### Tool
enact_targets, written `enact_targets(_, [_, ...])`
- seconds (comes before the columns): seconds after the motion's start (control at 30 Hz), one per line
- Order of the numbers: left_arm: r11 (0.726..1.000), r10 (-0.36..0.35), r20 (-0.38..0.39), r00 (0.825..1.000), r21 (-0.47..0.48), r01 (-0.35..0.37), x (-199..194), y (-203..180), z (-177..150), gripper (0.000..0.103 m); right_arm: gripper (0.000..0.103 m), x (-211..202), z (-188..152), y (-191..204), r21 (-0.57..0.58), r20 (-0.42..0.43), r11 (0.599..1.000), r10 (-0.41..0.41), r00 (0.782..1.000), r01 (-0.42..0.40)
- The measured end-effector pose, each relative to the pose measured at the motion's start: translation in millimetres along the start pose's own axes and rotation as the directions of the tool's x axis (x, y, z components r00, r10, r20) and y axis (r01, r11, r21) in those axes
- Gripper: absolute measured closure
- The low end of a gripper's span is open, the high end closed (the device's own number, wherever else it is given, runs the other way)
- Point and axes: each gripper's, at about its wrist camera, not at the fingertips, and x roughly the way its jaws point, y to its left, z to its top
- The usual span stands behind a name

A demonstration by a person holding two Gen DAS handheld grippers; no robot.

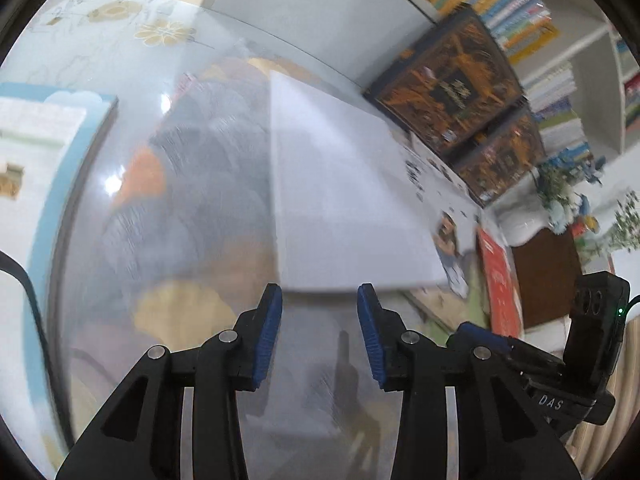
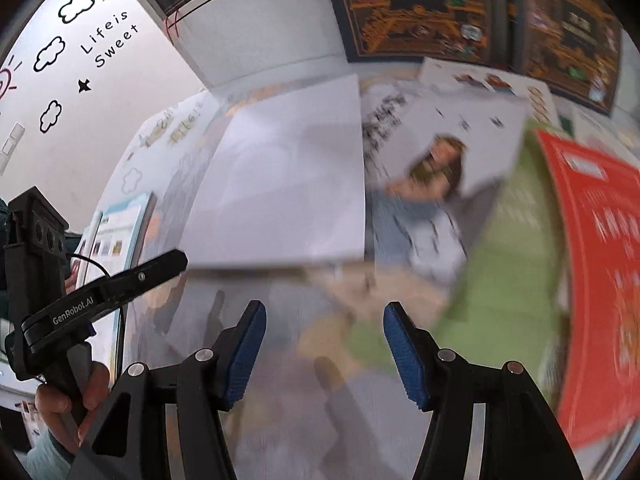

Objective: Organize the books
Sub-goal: 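Lower the white book flat onto the cloth and open the left gripper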

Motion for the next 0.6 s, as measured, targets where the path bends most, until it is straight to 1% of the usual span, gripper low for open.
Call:
enact_targets(0.07, [0.999, -0.033, -0.026, 0.999, 0.000, 0.034, 2.1, -6.3, -10.5, 0.067, 0.044, -7.8, -15.4, 2.3, -0.007, -0.012, 1.000, -0.009, 1.000, 0.009])
enact_targets(0.1, [0.999, -0.038, -0.035, 0.999, 0.007, 0.038, 2.5, -9.4, -14.6, 0.067, 0.044, -9.5, -21.2, 3.9, -0.012, -0.019, 1.000, -0.017, 1.000, 0.017])
enact_targets(0.17, [0.998, -0.020, -0.051, 0.998, 0.054, 0.023, 6.1, -21.7, -20.1, 0.067, 0.044, -14.0, -36.8, 8.9, -0.034, -0.044, 0.998, -0.049, 0.998, 0.048])
enact_targets(0.23, [0.993, 0.020, -0.069, 0.997, 0.116, -0.012, 10.1, -31.9, -24.9, 0.067, 0.044, -15.6, -47.7, 11.0, -0.041, -0.067, 0.997, -0.065, 0.996, 0.062])
enact_targets(0.3, [0.989, 0.044, -0.066, 0.997, 0.145, -0.034, 9.6, -36.4, -29.2, 0.067, 0.044, -17.0, -60.0, 9.1, -0.039, -0.084, 0.996, -0.081, 0.993, 0.078])
enact_targets(0.47, [0.982, 0.067, -0.053, 0.996, 0.181, -0.057, 9.1, -38.1, -35.7, 0.065, 0.043, -12.4, -91.4, -1.8, -0.042, -0.117, 0.985, -0.174, 0.978, 0.170])
enact_targets(0.5, [0.980, 0.072, -0.050, 0.996, 0.189, -0.061, 9.3, -39.5, -35.4, 0.064, 0.043, -12.1, -97.4, -3.6, -0.046, -0.112, 0.978, -0.209, 0.972, 0.205])
enact_targets(0.57, [0.975, 0.091, -0.034, 0.995, 0.205, -0.082, 9.3, -42.4, -36.3, 0.064, 0.043, -12.9, -103.6, -5.7, -0.042, -0.095, 0.968, -0.249, 0.964, 0.246])
enact_targets(0.6, [0.972, 0.104, -0.022, 0.994, 0.216, -0.097, 9.4, -44.3, -37.6, 0.064, 0.040, -14.1, -108.3, -5.8, -0.038, -0.078, 0.962, -0.273, 0.959, 0.271])
